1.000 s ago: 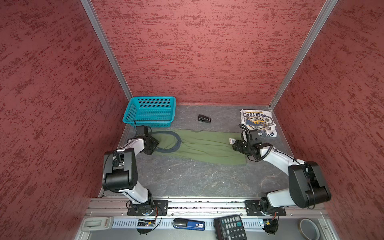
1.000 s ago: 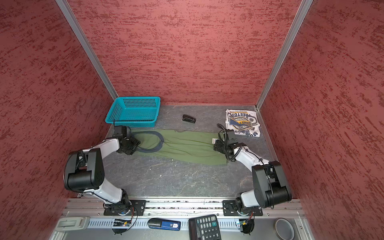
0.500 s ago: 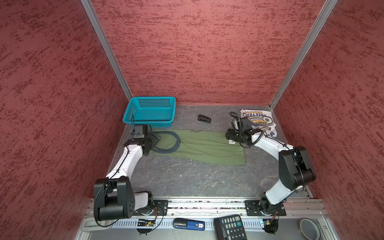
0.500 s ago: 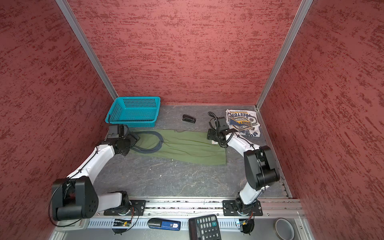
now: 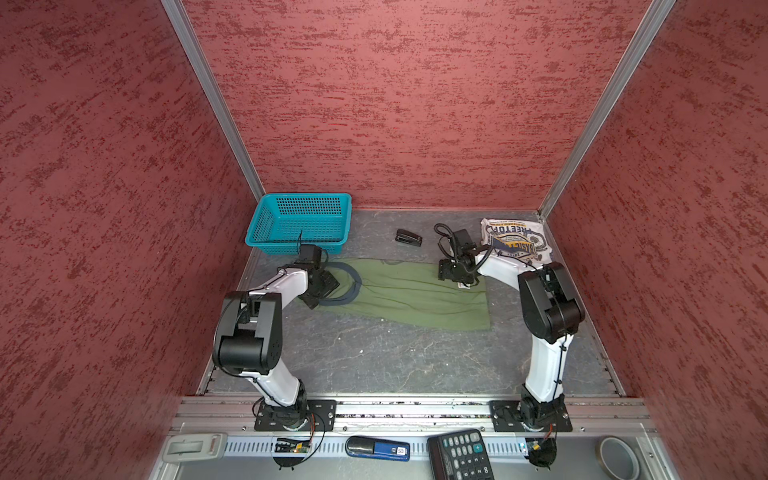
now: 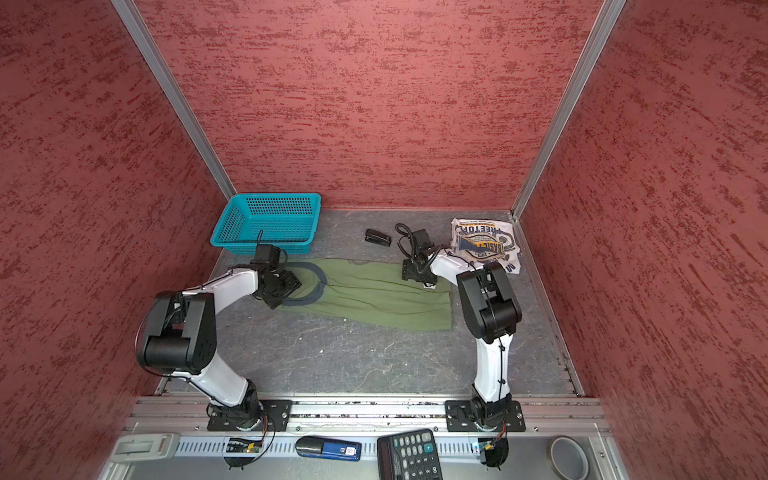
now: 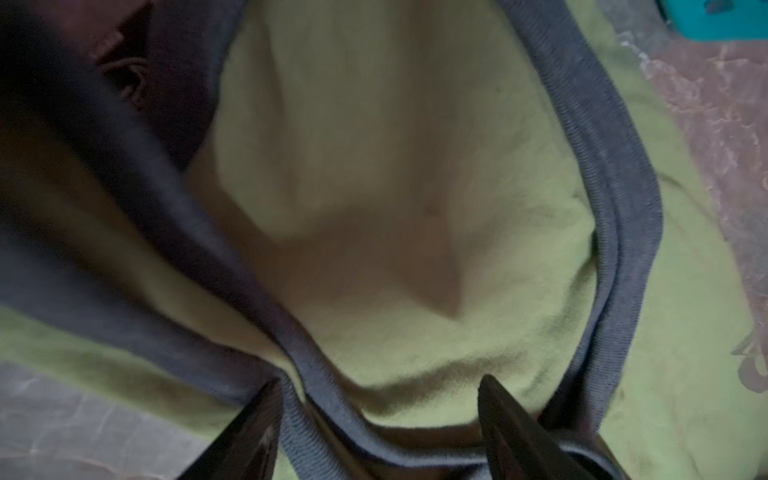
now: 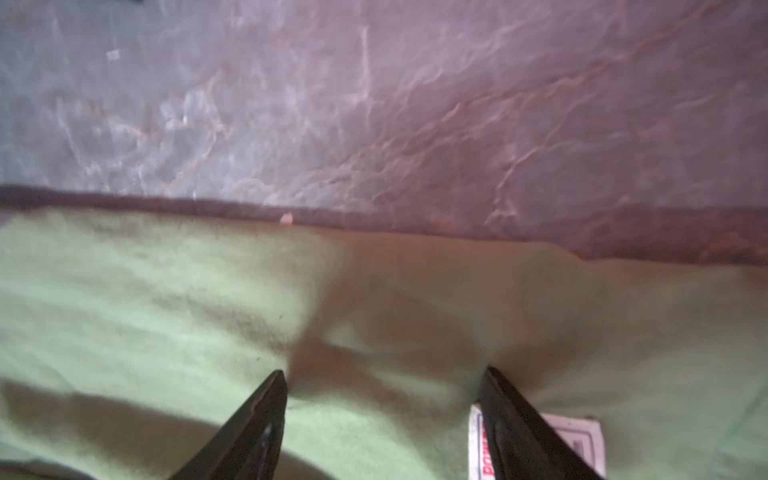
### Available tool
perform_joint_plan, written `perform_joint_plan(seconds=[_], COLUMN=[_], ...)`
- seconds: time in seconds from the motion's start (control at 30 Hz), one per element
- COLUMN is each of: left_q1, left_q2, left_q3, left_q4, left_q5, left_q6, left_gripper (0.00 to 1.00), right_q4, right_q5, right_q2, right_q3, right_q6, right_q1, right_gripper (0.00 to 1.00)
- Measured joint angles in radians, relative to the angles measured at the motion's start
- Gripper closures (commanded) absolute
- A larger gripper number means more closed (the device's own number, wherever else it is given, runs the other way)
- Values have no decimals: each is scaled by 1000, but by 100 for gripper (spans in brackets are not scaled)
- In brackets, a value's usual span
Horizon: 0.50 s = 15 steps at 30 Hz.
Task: Fold and stack the tank tops
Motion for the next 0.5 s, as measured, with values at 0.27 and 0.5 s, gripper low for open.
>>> perform_joint_plan(seconds=[0.27, 0.5], left_q1=[-86, -261], left_q2=[54, 86], left_q3=[42, 66], left_q4=[45, 79], left_q5=[-18, -58], left_q6=[16, 17], left_gripper=[28, 29], right_q4=[82, 97], right_q5=[17, 2], right_q2=[-251, -542], right_q3=[-345, -638], right_q6=[72, 199], right_q1=[16, 43], right_gripper=[26, 27])
